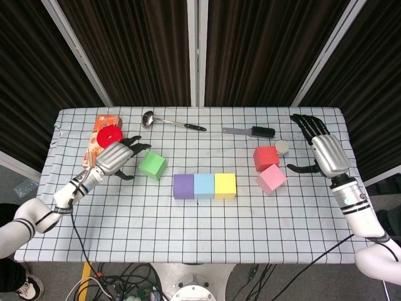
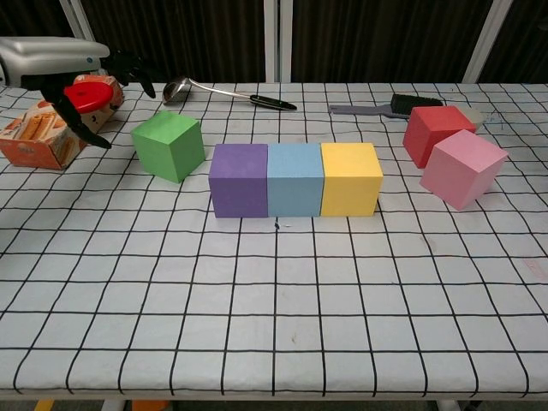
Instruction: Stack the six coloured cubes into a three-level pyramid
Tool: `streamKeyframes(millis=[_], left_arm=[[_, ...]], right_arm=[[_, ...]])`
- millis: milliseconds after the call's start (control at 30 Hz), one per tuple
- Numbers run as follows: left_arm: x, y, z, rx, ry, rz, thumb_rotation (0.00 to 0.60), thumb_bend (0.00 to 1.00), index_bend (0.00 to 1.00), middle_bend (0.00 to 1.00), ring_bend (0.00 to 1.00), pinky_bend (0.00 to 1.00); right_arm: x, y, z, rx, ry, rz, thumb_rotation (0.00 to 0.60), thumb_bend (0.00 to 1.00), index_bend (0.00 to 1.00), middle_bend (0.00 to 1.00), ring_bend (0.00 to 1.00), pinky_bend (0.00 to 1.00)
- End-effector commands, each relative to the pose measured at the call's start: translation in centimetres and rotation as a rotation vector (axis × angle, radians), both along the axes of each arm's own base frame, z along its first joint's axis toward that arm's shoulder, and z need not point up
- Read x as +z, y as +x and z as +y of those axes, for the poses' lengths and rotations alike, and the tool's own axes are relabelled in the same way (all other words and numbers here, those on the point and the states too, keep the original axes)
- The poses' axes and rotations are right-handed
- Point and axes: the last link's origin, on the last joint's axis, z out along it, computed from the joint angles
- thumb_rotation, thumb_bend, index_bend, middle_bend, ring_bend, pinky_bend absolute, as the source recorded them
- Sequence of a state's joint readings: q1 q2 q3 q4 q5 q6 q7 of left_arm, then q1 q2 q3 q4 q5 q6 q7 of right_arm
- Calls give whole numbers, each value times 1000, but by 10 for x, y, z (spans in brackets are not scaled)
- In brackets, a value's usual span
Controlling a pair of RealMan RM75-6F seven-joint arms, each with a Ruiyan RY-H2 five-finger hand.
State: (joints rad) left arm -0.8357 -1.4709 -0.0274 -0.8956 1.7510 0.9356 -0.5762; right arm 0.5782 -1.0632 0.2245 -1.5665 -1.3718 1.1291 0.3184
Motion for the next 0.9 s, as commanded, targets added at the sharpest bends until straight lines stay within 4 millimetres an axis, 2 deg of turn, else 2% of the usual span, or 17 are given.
streamKeyframes(millis=[33,500,567,733,900], left_arm=[[-12,8,4,-52,-30,19,600,110,113,216,43,204],[-33,21,27,-100,-83,84,600,145,113,231,43,205],[-35,19,29,-87,-87,91,600,159,120,268,43,205],[-32,18,29,-93,-77,73,600,211,169,446,71,205],[-14,27,39,-113,-5,60,600,233,178,496,105,209]], right_arm=[[1,-5,0,-15,-5,-1,600,0,0,61,0,0],[6,-23,-5,-70,-15,-13,600,0,0,64,0,0],[6,-24,-5,-72,-15,-14,600,0,0,67,0,0],[9,-27,-5,-76,-21,-22,600,0,0,70,0,0],[10,-28,-4,-66,-21,-32,600,0,0,70,0,0]])
